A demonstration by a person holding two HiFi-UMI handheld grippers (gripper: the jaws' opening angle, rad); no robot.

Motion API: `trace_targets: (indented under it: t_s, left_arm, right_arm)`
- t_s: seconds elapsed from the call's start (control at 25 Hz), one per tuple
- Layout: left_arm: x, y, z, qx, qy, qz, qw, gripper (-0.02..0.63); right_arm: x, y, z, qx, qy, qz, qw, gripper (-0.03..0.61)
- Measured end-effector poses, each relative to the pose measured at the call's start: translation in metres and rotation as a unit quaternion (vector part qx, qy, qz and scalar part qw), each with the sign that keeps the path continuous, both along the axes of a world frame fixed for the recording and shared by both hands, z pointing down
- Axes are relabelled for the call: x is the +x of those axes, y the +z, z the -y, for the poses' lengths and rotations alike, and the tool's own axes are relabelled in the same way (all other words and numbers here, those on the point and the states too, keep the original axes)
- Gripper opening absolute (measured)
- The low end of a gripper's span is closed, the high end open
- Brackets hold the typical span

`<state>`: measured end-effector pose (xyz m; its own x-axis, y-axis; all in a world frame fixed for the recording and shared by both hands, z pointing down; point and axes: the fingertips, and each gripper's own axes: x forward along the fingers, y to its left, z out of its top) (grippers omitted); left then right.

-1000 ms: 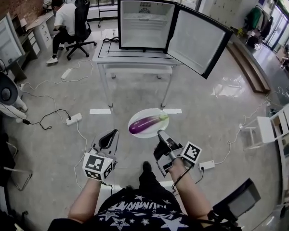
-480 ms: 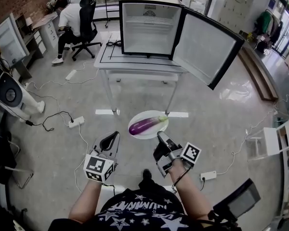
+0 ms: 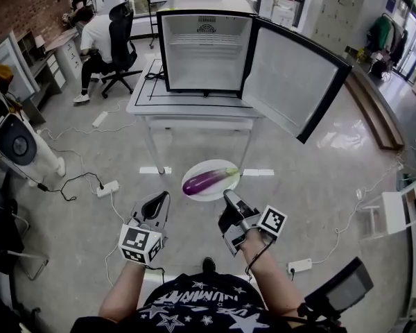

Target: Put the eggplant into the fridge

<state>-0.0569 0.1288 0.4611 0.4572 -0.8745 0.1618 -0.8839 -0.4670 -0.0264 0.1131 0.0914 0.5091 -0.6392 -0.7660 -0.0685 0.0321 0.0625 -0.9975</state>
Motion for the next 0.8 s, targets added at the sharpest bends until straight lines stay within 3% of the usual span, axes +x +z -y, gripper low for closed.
trace_targets:
  t_s: [0.52,0.8]
  left_arm:
    - [0.040,0.005,0.041,-0.013,-0.008,0.013,0.9998,0.009]
    - [0.035,0.003,0.050,-0.017,-0.014,0.018,0.9996,0.009]
  right_arm:
    - [0.041,0.015,0.052,-0.018,0.001,0.015,1.000,0.020]
    - [0.045,0.019,0.061,-0.023,0.005,0.019,1.000,0.020]
